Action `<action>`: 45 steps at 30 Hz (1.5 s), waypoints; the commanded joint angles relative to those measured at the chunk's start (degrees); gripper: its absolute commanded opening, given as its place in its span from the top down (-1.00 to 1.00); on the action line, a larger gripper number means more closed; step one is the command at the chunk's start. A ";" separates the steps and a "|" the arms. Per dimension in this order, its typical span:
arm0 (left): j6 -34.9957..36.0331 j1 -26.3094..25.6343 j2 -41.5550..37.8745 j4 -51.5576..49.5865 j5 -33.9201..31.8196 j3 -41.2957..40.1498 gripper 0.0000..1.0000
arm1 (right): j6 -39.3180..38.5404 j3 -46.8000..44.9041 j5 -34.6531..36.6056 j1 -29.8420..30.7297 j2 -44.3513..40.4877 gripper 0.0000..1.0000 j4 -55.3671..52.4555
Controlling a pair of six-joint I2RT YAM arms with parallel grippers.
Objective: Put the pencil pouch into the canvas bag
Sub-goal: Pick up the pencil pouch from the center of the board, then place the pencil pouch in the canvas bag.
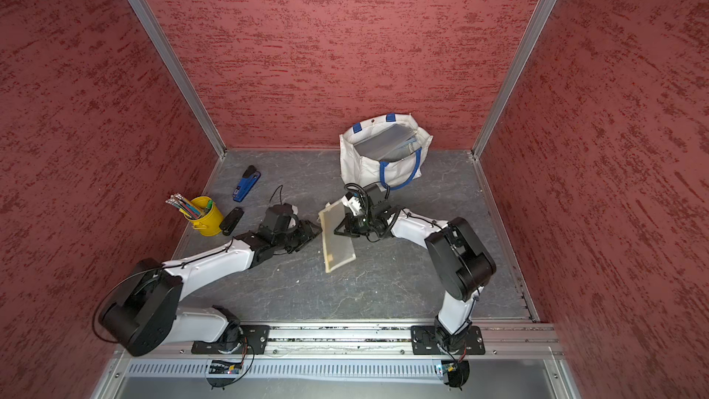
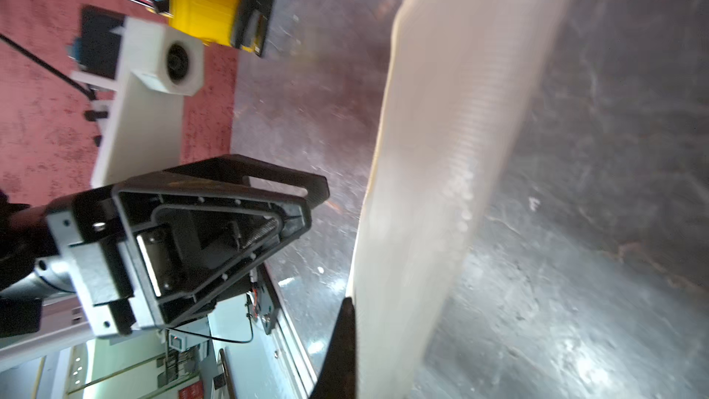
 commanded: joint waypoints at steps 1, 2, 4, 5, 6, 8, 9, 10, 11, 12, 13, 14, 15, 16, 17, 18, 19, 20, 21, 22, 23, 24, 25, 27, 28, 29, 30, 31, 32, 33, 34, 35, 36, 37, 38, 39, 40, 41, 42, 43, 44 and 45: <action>3.98 1.71 -4.44 -8.69 -2.75 3.43 -0.32 | -3.04 7.91 4.55 0.05 -3.78 1.00 -7.51; 4.65 2.07 -5.76 -10.04 -3.09 4.50 -0.42 | -3.50 11.03 5.45 -0.27 -4.09 1.00 -9.53; 6.27 2.53 -7.47 -12.48 -3.51 7.01 -0.59 | -4.38 18.03 7.11 -1.06 -4.29 1.00 -14.26; 7.30 2.56 -8.05 -14.07 -3.91 8.62 -0.68 | -4.66 22.39 8.15 -1.61 -3.98 1.00 -16.60; 8.30 2.50 -8.34 -15.28 -4.20 9.87 -0.76 | -4.57 26.40 8.86 -2.52 -3.38 1.00 -18.43; 10.56 2.11 -8.48 -17.22 -4.38 12.79 -0.99 | -3.69 36.19 11.27 -5.09 -1.31 1.00 -22.33; 11.68 1.78 -8.44 -17.77 -4.51 14.01 -0.99 | -3.05 40.23 12.39 -6.48 -0.07 1.00 -23.75; 13.13 1.18 -8.28 -18.20 -4.65 15.43 -0.99 | -2.26 44.76 13.47 -8.12 1.54 1.00 -24.96; 14.66 0.33 -8.06 -18.45 -4.86 16.75 -0.99 | -1.43 49.55 14.79 -9.73 3.29 1.00 -25.79; 16.01 -0.46 -7.79 -18.58 -5.11 17.91 -0.99 | -0.69 53.10 15.99 -11.04 4.80 1.00 -26.33; 17.47 -1.49 -7.57 -18.33 -5.19 19.13 -0.99 | 0.20 57.42 17.46 -12.50 6.70 1.00 -26.96; 18.71 -2.52 -7.19 -18.25 -5.28 20.36 -0.99 | 0.90 61.31 18.97 -13.75 8.77 1.00 -27.61; 19.54 -3.32 -6.77 -18.35 -5.43 21.41 -0.99 | 1.59 64.88 20.55 -14.71 10.57 1.00 -28.35; 20.45 -4.37 -6.23 -18.50 -5.65 22.73 -0.99 | 2.70 68.64 22.35 -15.80 12.66 1.00 -28.90; 21.21 -5.38 -5.67 -18.58 -6.00 23.88 -0.99 | 4.04 71.45 24.02 -16.66 14.51 1.00 -28.96; 21.75 -6.22 -5.31 -18.60 -6.25 24.68 -0.99 | 5.50 73.08 25.40 -17.39 15.80 1.00 -28.56; 22.23 -6.99 -4.96 -18.39 -6.47 25.44 -0.99 | 7.24 73.92 27.16 -18.13 16.84 1.00 -27.47; 22.45 -7.61 -4.68 -18.09 -6.48 25.95 -0.99 | 8.96 73.71 29.24 -18.62 17.36 1.00 -25.78; 22.45 -7.99 -4.54 -17.83 -6.44 26.34 -0.99 | 9.88 73.13 31.42 -18.72 17.61 1.00 -24.43; 22.49 -8.37 -4.49 -17.40 -6.31 26.59 -0.99 | 10.75 72.10 34.16 -18.80 17.82 1.00 -22.62; 22.48 -8.61 -4.64 -16.91 -6.08 26.71 -0.99 | 11.52 71.04 36.38 -18.80 17.96 1.00 -21.15; 22.46 -8.67 -4.82 -16.55 -5.70 26.75 -0.99 | 12.25 70.18 37.86 -18.87 18.21 1.00 -20.01; 22.56 -8.74 -5.15 -16.24 -5.32 26.77 -0.99 | 13.07 69.55 39.41 -18.98 18.72 1.00 -19.06; 22.74 -8.75 -5.82 -16.11 -5.10 26.74 -0.99 | 14.27 69.01 41.70 -19.19 19.93 1.00 -18.54; 22.84 -8.76 -6.19 -16.11 -5.15 26.66 -0.99 | 14.86 68.62 42.24 -19.23 20.58 1.00 -18.12; 23.00 -8.67 -6.52 -16.23 -5.12 26.53 -0.99 | 15.42 68.22 42.54 -19.32 21.11 1.00 -17.70; 23.24 -8.67 -6.89 -16.35 -5.12 26.36 -0.99 | 15.95 67.47 42.95 -19.16 21.58 1.00 -17.21; 23.29 -8.51 -7.11 -16.54 -5.10 26.23 -0.99 | 16.65 66.51 43.14 -19.19 21.98 1.00 -16.48; 23.36 -8.34 -7.36 -16.57 -4.94 26.08 -0.99 | 17.30 65.37 43.31 -19.22 22.30 1.00 -15.94; 23.29 -8.10 -7.60 -16.73 -4.81 25.91 -0.99 | 18.15 63.92 43.34 -19.16 22.59 1.00 -15.41; 23.24 -7.89 -7.78 -16.73 -4.69 25.68 -0.99 | 19.31 62.29 43.25 -19.19 22.59 1.00 -14.65; 23.29 -7.73 -7.91 -16.71 -4.44 25.63 -0.99 | 20.12 60.63 43.23 -19.02 22.31 1.00 -13.58; 23.35 -7.47 -7.99 -16.81 -4.31 25.60 -0.99 | 20.66 58.44 43.37 -18.77 21.83 1.00 -12.25; 23.37 -7.22 -8.01 -16.87 -4.14 25.54 -0.99 | 21.12 56.68 43.59 -18.48 21.42 1.00 -11.31; 23.39 -6.94 -8.01 -16.90 -3.96 25.54 -0.99 | 21.38 55.46 43.73 -18.20 21.22 1.00 -10.91; 23.39 -6.67 -7.92 -16.90 -3.71 25.54 -0.99 | 21.66 54.40 43.79 -18.11 21.10 1.00 -10.78; 23.37 -6.35 -7.73 -16.82 -3.43 25.54 -0.99 | 21.95 53.60 44.00 -17.86 20.89 1.00 -10.41; 23.40 -6.14 -7.61 -16.76 -3.24 25.49 -0.99 | 22.01 52.71 43.96 -17.76 20.77 1.00 -9.81; 23.38 -5.91 -7.43 -16.64 -2.92 25.53 -0.99 | 22.15 52.16 43.79 -17.58 20.83 1.00 -9.46; 23.37 -5.71 -7.24 -16.50 -2.66 25.52 -0.99 | 22.30 52.10 43.57 -17.50 21.15 1.00 -9.49; 23.37 -5.51 -7.06 -16.29 -2.39 25.42 -0.99 | 22.38 52.11 43.43 -17.46 21.55 1.00 -9.73; 23.28 -5.26 -6.89 -16.05 -2.07 25.44 -0.99 | 22.57 51.98 43.29 -17.31 21.91 1.00 -9.86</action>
